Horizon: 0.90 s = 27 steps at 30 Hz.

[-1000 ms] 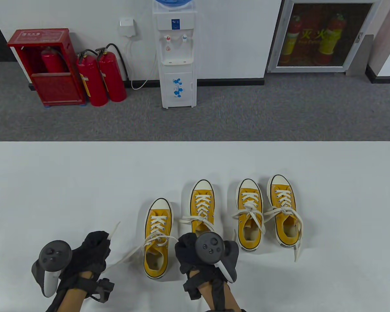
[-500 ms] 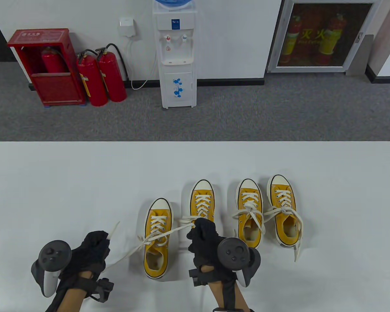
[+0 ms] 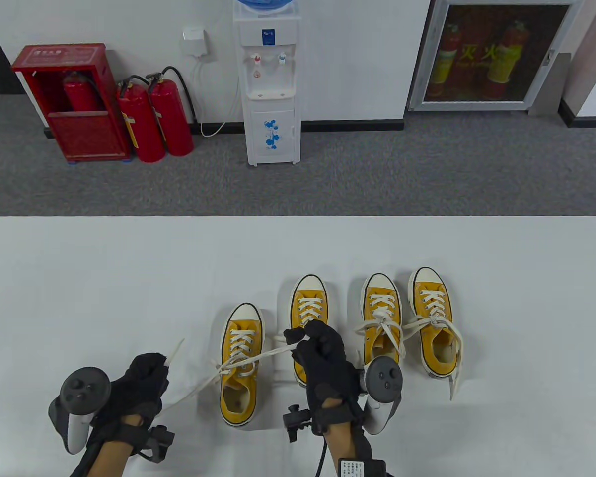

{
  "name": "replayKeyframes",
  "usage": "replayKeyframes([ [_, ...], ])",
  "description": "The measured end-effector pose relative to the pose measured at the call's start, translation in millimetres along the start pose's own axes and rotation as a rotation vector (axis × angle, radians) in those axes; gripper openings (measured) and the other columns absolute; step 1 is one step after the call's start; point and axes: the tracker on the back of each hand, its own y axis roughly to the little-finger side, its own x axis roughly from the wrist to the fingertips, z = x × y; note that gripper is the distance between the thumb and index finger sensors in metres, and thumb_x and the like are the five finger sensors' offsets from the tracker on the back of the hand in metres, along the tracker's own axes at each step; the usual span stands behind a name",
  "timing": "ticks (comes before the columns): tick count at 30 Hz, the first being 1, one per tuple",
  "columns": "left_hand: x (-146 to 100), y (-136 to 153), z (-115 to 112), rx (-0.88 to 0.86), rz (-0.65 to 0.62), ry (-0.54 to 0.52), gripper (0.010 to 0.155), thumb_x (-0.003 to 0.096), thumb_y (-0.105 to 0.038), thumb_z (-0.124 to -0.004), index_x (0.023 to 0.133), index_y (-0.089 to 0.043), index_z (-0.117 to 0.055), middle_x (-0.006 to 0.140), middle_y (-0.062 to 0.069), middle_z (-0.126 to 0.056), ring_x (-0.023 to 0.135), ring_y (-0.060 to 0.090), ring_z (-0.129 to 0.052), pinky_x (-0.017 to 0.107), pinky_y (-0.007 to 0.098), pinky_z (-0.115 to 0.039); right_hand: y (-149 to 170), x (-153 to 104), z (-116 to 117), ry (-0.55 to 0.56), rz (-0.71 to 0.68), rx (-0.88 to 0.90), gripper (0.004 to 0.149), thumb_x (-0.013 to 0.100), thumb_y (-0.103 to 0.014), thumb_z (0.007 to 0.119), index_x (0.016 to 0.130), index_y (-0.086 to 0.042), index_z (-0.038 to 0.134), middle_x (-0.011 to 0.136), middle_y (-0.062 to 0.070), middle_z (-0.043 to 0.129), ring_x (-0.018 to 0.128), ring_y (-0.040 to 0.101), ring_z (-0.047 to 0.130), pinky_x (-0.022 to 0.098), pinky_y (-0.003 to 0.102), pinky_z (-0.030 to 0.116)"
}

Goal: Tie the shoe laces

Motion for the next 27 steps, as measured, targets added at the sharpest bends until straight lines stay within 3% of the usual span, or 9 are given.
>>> replayKeyframes([
  [6,-0.6,-1.0,-2.2,-0.019,-0.006,0.003,0.04,0.0483,-0.043,-0.078,0.086,-0.03,-0.079,0.052,-0.005,-0.102,0.003,0.007,-0.099,0.028,0.044,-0.095,7.7,-0.3,9.4,-0.097,0.061,0.217,0.067,0.046,-0.038,0.083,0.1,-0.016,0.049,0.088,-0.005,0.078,0.086,0.034,0.092,0.069,0.061,0.063],
  [11,-1.0,-3.5,-6.7,-0.106,-0.016,0.028,0.041,0.0488,-0.043,-0.076,0.088,-0.031,-0.076,0.055,-0.005,-0.1,0.008,0.008,-0.101,0.033,0.045,-0.093,9.7,-0.4,20.3,-0.169,0.074,0.198,0.065,0.046,-0.031,0.081,0.1,-0.015,0.048,0.082,-0.006,0.077,0.071,0.026,0.102,0.067,0.062,0.067],
  [20,-5.7,-15.6,-19.9,-0.364,-0.081,0.163,0.048,0.0504,-0.042,-0.073,0.097,-0.033,-0.064,0.072,-0.005,-0.093,0.029,0.011,-0.103,0.05,0.049,-0.087,13.2,-2.7,42.7,-0.382,0.085,0.054,0.058,0.049,-0.029,0.073,0.103,-0.02,0.053,0.083,-0.006,0.077,0.031,0.006,0.092,0.046,0.042,0.083],
  [27,-10.9,-26.0,-38.0,-0.555,-0.105,0.317,0.056,0.0513,-0.041,-0.072,0.104,-0.031,-0.056,0.086,-0.004,-0.086,0.031,0.01,-0.101,0.05,0.048,-0.086,17.7,-7.3,61.5,-0.478,0.102,0.008,0.055,0.05,-0.032,0.071,0.102,-0.021,0.059,0.081,-0.005,0.079,0.026,0.005,0.091,0.041,0.04,0.085],
])
